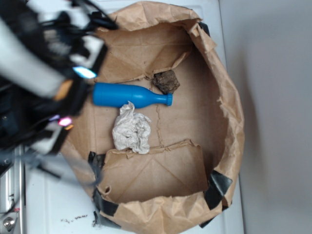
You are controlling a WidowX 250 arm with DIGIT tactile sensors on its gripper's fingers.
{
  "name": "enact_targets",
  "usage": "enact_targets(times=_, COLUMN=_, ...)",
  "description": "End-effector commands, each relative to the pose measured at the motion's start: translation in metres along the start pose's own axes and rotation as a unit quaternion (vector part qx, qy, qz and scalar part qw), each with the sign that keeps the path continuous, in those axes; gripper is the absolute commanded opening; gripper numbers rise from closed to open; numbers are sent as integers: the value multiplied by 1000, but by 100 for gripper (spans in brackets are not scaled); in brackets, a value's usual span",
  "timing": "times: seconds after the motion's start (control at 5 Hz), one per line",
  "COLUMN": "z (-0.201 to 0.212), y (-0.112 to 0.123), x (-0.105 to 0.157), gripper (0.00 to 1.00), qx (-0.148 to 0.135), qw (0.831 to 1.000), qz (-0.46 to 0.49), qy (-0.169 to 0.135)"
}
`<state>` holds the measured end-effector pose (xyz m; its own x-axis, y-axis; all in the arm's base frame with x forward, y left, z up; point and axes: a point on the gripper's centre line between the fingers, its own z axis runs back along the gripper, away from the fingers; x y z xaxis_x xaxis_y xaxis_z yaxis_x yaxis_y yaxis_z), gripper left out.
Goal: Grab the blue bottle.
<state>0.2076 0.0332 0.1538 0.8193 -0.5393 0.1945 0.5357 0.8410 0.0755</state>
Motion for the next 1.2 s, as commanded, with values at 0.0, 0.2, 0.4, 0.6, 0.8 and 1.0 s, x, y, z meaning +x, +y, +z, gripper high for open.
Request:
enact_targets(times=0.0, z=-30, y=33, x=7, gripper=100, qx=-4, qw=999, qz=-1, qy=35)
enact_targets(times=0.2, z=-30, y=33, x=7, gripper=100, qx=-4, qw=999, qz=-1, qy=35)
enact_targets(times=0.4, z=-30, y=33, x=7, gripper=100, qx=-4, qw=999, qz=-1, qy=35)
enact_targets(times=0.6, z=-67, y=59, x=5, gripper=100, qx=1, qw=999, qz=31, qy=36)
enact_targets(times=0.8, z=-97, y=71, x=-2, gripper=100, qx=29, qw=998, qz=41, qy=44)
enact_targets(times=1.0, z=-106, y=63, x=-4, gripper=100, qx=29, qw=996, qz=71, qy=41)
